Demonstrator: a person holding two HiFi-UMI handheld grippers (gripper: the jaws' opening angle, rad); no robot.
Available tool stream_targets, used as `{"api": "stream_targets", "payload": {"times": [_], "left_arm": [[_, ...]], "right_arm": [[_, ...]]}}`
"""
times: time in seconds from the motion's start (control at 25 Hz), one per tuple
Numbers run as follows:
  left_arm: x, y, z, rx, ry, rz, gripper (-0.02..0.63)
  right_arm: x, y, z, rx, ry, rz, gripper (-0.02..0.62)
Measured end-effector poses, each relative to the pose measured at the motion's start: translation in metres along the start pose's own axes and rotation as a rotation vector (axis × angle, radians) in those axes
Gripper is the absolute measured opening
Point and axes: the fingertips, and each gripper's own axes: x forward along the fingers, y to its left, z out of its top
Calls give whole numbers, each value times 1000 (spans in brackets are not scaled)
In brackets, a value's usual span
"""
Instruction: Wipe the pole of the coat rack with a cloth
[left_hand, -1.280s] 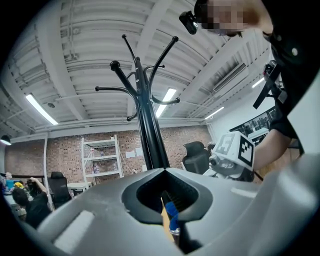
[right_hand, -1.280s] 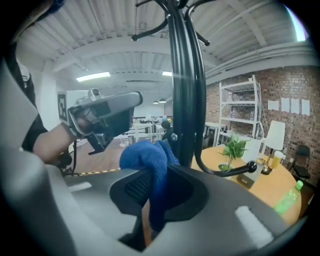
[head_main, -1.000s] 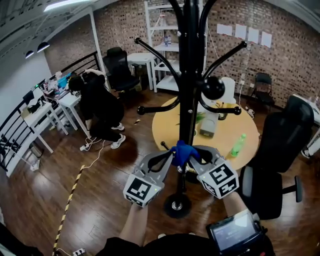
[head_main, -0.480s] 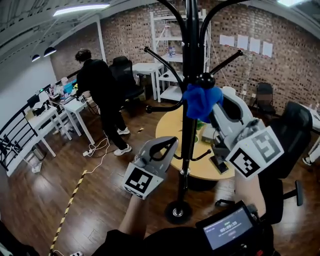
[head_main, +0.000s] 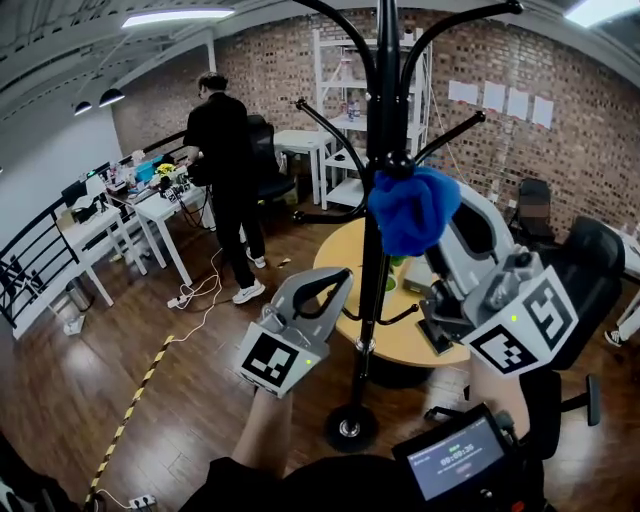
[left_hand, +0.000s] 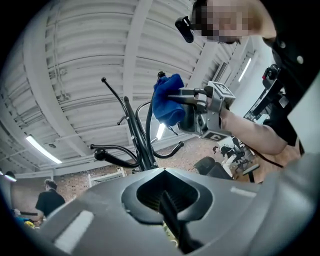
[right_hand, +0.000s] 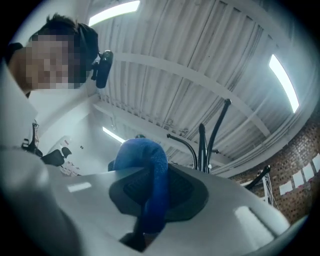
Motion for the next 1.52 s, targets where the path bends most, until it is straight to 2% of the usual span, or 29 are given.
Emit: {"api": "stream_targets", "payload": {"times": [0.08,0.2,0.32,0.44,0.52,0.64,0.8,0.92,1.04,1.12,1.24,1.36,1.44,1.52], "left_arm": [[-2,1,-6,-16,9,22,4],[-9,-1,-26,-55,39,64,3],[-14,-1,-53,-91,105,87,3],[-20,-1,-77,-100,184,99,3],[-21,-1,-86,-95,219,94,3],[-9,-8,-97,-75,238,40,3],[4,-4,-106,-95,167,-21,3],[11,12,-111,-108,97,-90,3],[31,24,-113,-122,0,-251,3],[33,35,-115,-106,-52,-371,3],[6,52,-121,-79,-80,-516,3],[-10,55,-120,-200,-145,-611,3],[-12,58,-114,-291,-179,-637,3],[-14,60,-106,-330,-198,-656,3]], "right_arm": [[-1,-6,-38,15,91,-24,52],[-16,-10,-120,28,266,-80,52],[-34,-7,-185,81,377,-107,52],[-49,-1,-231,103,472,-100,52],[-55,6,-250,121,507,-86,52],[-63,8,-264,137,512,-90,52],[-64,13,-273,144,505,-92,52],[-54,14,-272,122,502,-134,52],[-44,0,-266,68,497,-274,52],[-36,-2,-264,38,480,-411,52],[-28,10,-266,7,467,-626,52],[-32,23,-269,-27,505,-796,52],[-30,29,-268,-59,541,-853,52],[-26,34,-262,-92,568,-880,52]]}}
